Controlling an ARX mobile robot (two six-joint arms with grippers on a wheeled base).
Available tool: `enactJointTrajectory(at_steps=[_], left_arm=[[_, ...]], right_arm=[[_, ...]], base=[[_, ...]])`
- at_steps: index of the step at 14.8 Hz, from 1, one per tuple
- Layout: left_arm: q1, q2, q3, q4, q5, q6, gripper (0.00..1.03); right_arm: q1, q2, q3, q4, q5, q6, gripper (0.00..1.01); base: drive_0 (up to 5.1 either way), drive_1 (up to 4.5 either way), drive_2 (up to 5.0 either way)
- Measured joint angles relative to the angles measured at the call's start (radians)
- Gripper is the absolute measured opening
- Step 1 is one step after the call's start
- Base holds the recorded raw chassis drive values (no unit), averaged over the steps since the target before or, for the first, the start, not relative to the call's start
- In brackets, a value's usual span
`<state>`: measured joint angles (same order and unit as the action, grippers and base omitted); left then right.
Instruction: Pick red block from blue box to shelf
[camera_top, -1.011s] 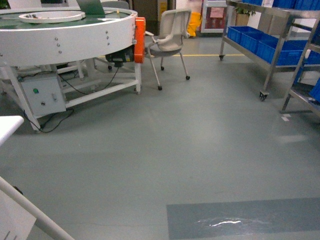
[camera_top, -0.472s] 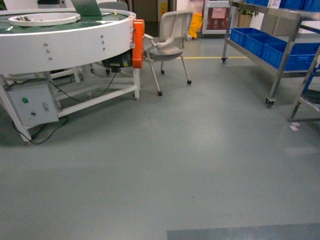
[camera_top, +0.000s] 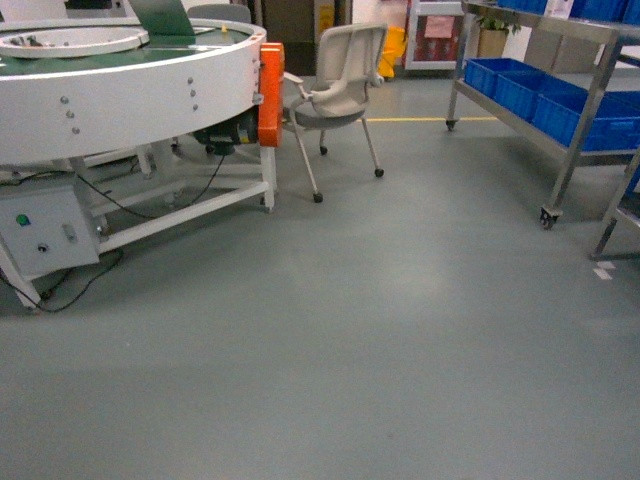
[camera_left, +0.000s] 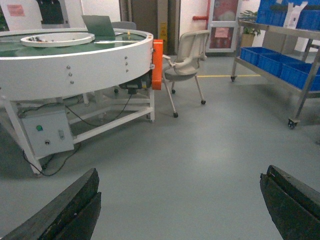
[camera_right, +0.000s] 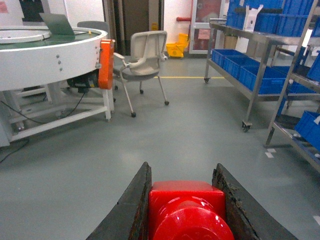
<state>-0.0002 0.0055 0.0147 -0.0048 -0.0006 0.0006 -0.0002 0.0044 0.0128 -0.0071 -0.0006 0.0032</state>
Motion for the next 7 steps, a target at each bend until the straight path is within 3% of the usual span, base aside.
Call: enactJointTrajectory(at_steps=[7], left_arm=[[0.0,0.0,0.0,0.002,0.0,0.0,0.98]], right_arm=[[0.0,0.0,0.0,0.003,0.0,0.0,0.28]], base=[[0.0,4.05,-4.1]])
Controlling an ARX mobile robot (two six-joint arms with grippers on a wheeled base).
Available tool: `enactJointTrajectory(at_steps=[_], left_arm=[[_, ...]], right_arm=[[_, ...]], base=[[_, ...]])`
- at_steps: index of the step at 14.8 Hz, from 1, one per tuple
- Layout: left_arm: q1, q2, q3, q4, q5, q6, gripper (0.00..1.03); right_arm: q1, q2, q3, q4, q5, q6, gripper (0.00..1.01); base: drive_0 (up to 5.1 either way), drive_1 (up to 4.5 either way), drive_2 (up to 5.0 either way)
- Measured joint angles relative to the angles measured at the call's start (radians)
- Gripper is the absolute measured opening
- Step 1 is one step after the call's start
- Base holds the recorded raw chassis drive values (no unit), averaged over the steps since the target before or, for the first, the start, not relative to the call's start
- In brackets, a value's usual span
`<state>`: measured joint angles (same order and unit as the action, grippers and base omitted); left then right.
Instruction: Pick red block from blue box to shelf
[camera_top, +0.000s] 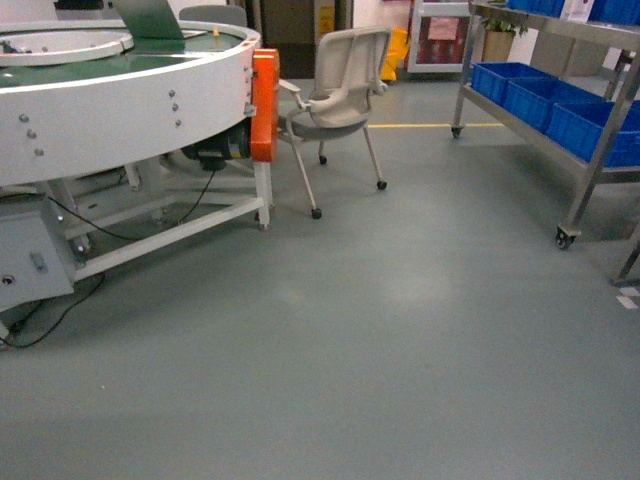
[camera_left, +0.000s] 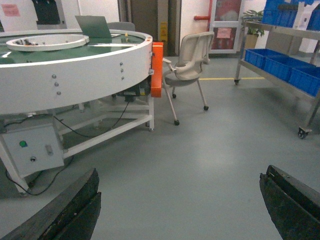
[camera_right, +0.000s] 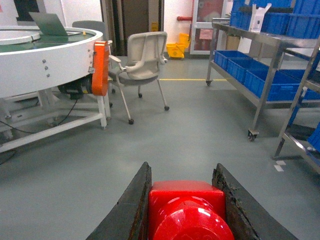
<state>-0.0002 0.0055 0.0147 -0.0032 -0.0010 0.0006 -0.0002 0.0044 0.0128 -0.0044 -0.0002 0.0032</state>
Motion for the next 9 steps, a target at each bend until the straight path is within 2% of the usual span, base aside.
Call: enactJointTrajectory(at_steps=[9], left_arm=[[0.0,0.0,0.0,-0.002,0.001,0.0,0.98]], right_arm=[[0.0,0.0,0.0,-0.002,0.0,0.0,0.28]], base=[[0.0,4.17,-4.1]])
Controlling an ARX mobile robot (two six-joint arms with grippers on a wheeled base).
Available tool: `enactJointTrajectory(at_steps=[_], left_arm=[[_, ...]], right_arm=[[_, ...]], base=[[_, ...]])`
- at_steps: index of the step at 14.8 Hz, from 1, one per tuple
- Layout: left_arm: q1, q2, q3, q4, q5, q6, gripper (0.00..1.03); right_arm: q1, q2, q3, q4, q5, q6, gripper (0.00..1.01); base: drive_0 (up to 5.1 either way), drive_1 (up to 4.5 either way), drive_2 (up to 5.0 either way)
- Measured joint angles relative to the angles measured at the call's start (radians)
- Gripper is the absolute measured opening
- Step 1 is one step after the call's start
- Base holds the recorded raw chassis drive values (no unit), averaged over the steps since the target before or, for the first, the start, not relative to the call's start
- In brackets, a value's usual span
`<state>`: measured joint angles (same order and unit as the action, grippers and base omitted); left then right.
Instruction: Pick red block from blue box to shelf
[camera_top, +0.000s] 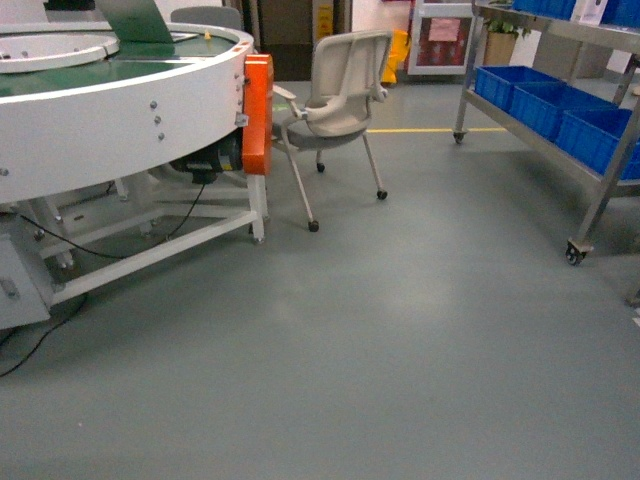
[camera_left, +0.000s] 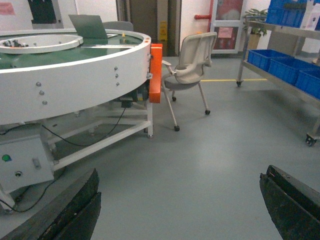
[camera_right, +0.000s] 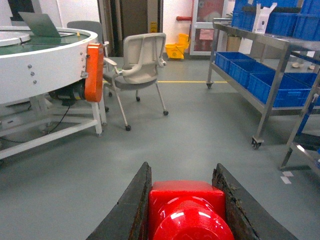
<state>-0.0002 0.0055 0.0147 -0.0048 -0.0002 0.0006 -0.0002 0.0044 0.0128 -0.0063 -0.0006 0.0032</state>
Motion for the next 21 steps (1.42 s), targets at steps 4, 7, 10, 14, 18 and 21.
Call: enactJointTrajectory(at_steps=[4,7,10,14,18,21], left_arm=[[0.0,0.0,0.0,0.001,0.0,0.0,0.98],[0.0,0.0,0.0,-0.001,-0.001,0.0,0.98],[0.0,0.0,0.0,0.001,0.0,0.0,0.98],[0.0,0.0,0.0,0.001,0.0,0.0,0.98],[0.001,0.0,0.0,0.002,-0.001,0.0,0.98],[0.001,0.0,0.0,0.0,-0.001,0.0,0.98]], right_arm=[[0.0,0.0,0.0,0.003,0.0,0.0,0.28],[0.0,0.0,0.0,0.002,0.0,0.0,0.28],[0.0,0.0,0.0,-0.001,0.0,0.0,0.28],[0.0,0.0,0.0,-0.001,0.0,0.0,0.28],[0.0,0.0,0.0,0.003,0.0,0.0,0.28],[0.0,0.0,0.0,0.002,0.0,0.0,0.28]], base=[[0.1,4.2,-4.1],[0.0,4.15,-4.2],[0.1,4.23,-4.1],[0.0,4.19,-4.2],[-1.1,-0.04,-2.1],[-1.7,-1.66,-1.7]])
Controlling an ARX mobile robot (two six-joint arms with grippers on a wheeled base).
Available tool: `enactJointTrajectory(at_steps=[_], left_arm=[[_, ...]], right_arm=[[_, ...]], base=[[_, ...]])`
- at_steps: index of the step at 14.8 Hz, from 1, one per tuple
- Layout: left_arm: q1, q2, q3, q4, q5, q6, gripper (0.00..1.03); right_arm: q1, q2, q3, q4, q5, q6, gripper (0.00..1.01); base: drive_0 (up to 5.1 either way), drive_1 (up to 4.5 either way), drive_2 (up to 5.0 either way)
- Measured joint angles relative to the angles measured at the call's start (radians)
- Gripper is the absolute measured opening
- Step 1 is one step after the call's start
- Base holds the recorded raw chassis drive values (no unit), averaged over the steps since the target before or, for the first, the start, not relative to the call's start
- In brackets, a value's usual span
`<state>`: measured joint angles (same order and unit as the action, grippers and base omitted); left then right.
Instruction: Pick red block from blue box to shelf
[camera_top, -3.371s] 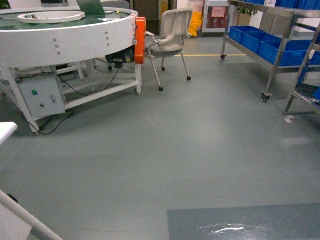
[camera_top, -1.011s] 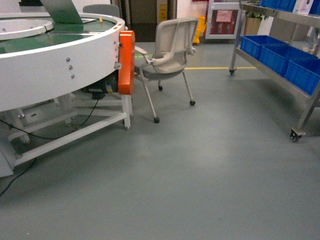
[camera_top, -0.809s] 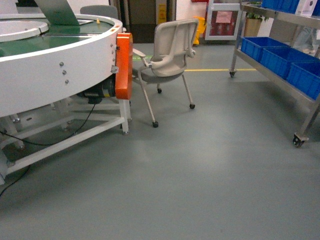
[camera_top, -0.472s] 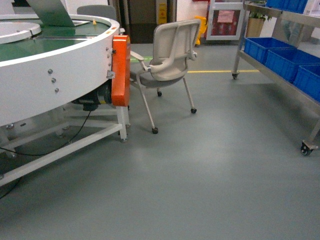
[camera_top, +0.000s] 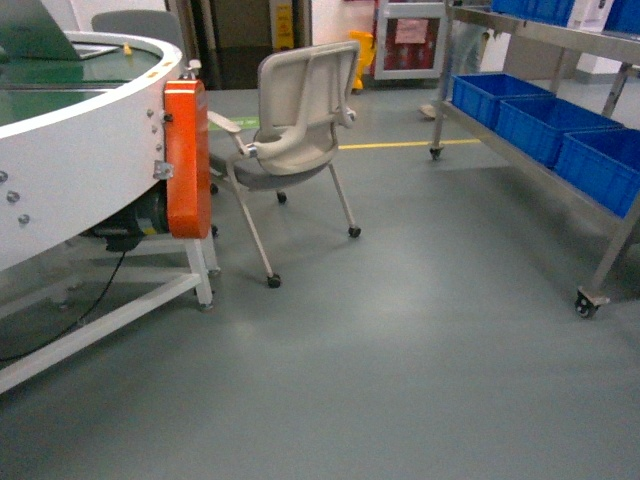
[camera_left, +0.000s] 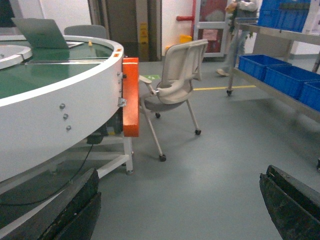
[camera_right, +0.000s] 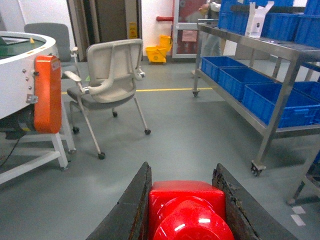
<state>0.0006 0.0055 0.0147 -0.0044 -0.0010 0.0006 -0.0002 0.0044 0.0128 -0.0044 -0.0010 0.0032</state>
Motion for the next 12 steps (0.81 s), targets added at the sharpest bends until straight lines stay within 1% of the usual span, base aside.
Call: enactJointTrajectory(at_steps=[12], left_arm=[[0.0,0.0,0.0,0.0,0.0,0.0,0.98]], right_arm=[[0.0,0.0,0.0,-0.001,0.0,0.0,0.28]], base=[[-1.6,-1.64,-1.6]])
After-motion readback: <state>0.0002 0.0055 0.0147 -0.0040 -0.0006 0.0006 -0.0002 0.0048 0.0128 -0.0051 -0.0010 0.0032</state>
